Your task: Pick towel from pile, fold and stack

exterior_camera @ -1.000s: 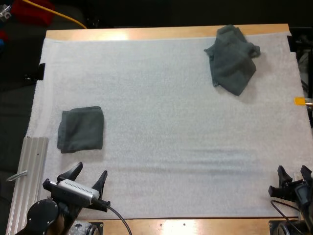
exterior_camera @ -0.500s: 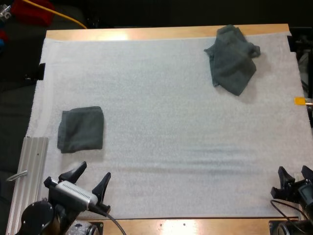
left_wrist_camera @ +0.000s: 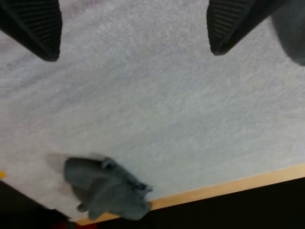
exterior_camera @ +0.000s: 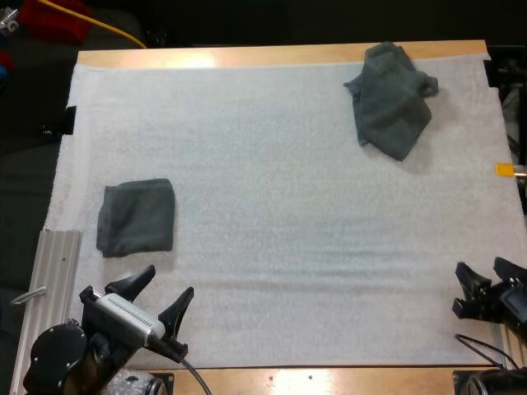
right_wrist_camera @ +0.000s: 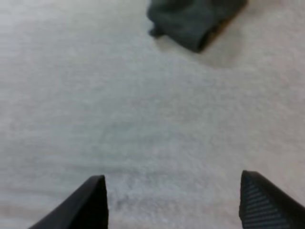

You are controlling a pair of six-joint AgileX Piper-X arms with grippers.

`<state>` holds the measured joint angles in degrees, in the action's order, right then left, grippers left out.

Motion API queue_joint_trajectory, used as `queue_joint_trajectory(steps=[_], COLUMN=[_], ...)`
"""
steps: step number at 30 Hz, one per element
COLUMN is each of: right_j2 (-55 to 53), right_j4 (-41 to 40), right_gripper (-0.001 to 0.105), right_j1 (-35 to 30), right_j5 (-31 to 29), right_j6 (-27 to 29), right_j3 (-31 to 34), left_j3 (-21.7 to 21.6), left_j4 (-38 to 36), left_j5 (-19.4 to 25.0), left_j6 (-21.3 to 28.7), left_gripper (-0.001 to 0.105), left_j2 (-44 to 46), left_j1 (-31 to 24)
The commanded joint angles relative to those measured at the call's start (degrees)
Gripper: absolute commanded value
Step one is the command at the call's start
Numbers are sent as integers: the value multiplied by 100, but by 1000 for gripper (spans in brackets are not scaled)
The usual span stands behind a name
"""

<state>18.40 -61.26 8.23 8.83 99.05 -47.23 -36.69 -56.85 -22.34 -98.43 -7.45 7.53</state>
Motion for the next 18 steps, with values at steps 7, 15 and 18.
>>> queue_joint_trajectory(steps=[7, 15, 18], right_j2=[689, 1447, 1765], right_j4=[354, 701, 769], right_gripper=[58, 58, 58], right_j1=[2, 2, 2], right_j5=[573, 928, 941], right_j6=[18, -27, -36], right_j3=[-385, -729, -878], left_j3=[-160, -164, -164], left_j4=[63, 202, 251], left_j5=[-264, -310, -308], left_j6=[13, 46, 61], left_gripper=[63, 63, 63], left_j2=[-17, -240, -571], left_j1=[29, 29, 29])
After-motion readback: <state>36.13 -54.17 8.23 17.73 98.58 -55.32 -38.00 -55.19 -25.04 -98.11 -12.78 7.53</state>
